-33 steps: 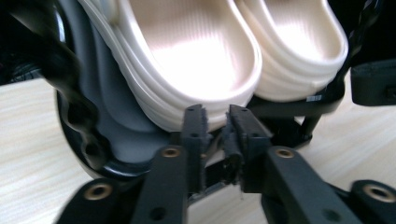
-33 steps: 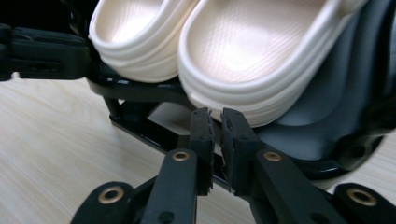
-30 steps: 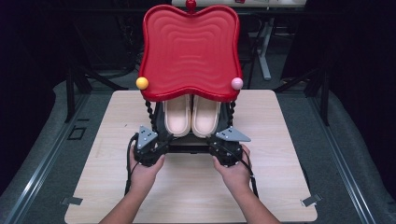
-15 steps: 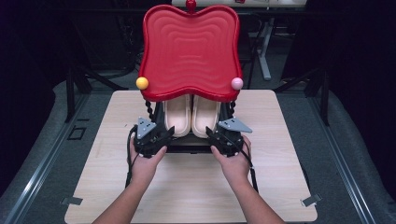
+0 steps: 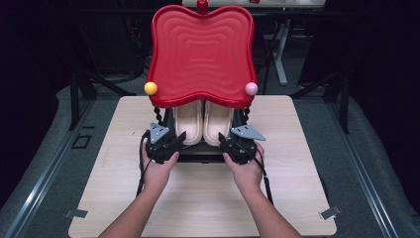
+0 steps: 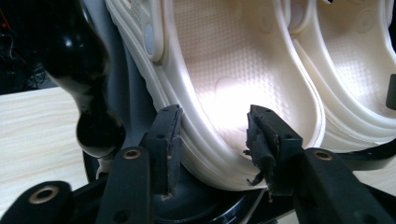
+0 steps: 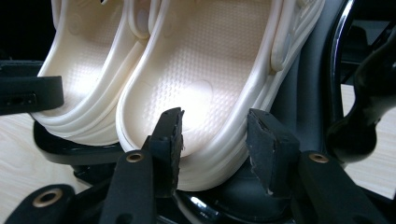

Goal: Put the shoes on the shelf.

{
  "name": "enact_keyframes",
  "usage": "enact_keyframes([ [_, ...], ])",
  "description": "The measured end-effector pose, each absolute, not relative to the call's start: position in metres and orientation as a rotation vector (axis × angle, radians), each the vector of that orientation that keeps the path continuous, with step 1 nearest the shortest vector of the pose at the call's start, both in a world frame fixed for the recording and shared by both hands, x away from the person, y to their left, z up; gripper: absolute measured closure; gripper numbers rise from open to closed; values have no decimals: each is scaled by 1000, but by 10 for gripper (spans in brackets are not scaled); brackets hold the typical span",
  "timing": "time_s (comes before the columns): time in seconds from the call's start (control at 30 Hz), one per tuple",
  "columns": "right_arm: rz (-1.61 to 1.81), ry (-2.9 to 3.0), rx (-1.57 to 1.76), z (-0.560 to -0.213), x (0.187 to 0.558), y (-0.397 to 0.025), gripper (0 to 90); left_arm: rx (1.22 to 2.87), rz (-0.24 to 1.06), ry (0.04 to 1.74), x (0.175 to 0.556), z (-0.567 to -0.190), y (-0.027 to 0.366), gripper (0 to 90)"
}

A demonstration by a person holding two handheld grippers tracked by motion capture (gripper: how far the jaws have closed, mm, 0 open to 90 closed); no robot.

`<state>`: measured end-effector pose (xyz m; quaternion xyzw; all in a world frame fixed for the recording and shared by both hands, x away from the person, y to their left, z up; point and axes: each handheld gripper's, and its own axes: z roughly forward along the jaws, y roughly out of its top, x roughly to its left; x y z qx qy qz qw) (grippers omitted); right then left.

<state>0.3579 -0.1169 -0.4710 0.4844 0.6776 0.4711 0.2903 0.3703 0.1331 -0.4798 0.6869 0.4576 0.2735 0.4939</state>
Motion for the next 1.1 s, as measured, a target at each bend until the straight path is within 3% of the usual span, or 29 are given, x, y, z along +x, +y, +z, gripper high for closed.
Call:
enact_keyframes([
  [1.1, 1206, 1792, 1294, -471, 370, -117, 603, 1699, 680, 1074, 375, -479, 132, 573],
])
